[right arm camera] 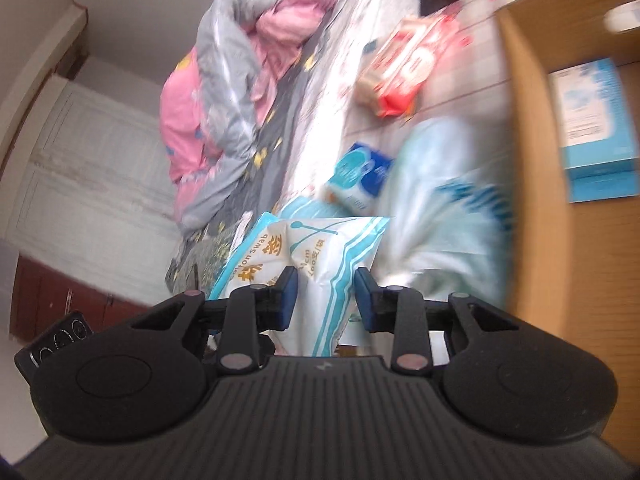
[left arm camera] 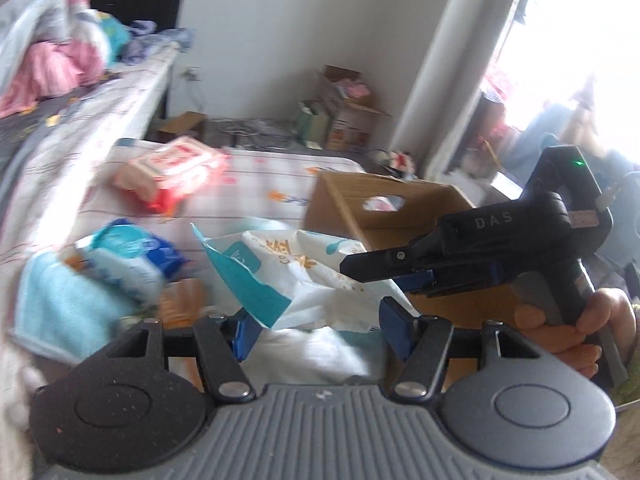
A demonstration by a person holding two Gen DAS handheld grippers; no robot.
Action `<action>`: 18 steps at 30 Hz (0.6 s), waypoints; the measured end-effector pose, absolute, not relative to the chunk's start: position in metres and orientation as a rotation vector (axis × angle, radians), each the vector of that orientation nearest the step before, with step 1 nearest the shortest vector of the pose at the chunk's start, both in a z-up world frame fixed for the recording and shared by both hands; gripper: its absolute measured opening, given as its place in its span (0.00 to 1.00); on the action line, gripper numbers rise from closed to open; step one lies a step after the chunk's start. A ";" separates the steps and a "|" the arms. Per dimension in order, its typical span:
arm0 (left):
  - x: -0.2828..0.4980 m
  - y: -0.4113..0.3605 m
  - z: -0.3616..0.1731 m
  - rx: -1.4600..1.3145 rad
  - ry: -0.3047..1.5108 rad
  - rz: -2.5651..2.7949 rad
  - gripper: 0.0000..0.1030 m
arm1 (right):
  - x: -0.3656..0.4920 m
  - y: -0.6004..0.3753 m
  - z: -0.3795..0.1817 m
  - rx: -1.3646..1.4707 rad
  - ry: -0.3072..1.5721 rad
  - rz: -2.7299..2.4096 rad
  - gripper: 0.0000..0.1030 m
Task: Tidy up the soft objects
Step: 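Lift the cotton-swab bag with the right gripper into the cardboard box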
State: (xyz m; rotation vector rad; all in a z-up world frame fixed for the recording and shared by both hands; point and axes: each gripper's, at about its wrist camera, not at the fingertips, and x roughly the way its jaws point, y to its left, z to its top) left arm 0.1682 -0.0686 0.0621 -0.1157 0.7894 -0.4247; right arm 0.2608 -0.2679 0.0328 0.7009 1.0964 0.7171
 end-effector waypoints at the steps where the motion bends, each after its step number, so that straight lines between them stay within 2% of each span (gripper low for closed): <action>1: 0.173 -0.082 0.059 -0.108 0.795 -0.449 0.62 | 0.257 -0.284 0.032 0.707 1.084 0.689 0.29; 8: 0.226 -0.158 0.042 -0.105 0.831 -0.554 0.63 | 0.247 -0.376 0.019 0.795 0.998 0.498 0.28; 13: 0.253 -0.182 0.030 -0.076 0.861 -0.504 0.64 | 0.277 -0.423 0.005 0.809 0.931 0.366 0.26; 18: 0.241 -0.166 0.025 -0.086 0.891 -0.491 0.65 | 0.331 -0.440 -0.022 0.661 1.035 0.296 0.26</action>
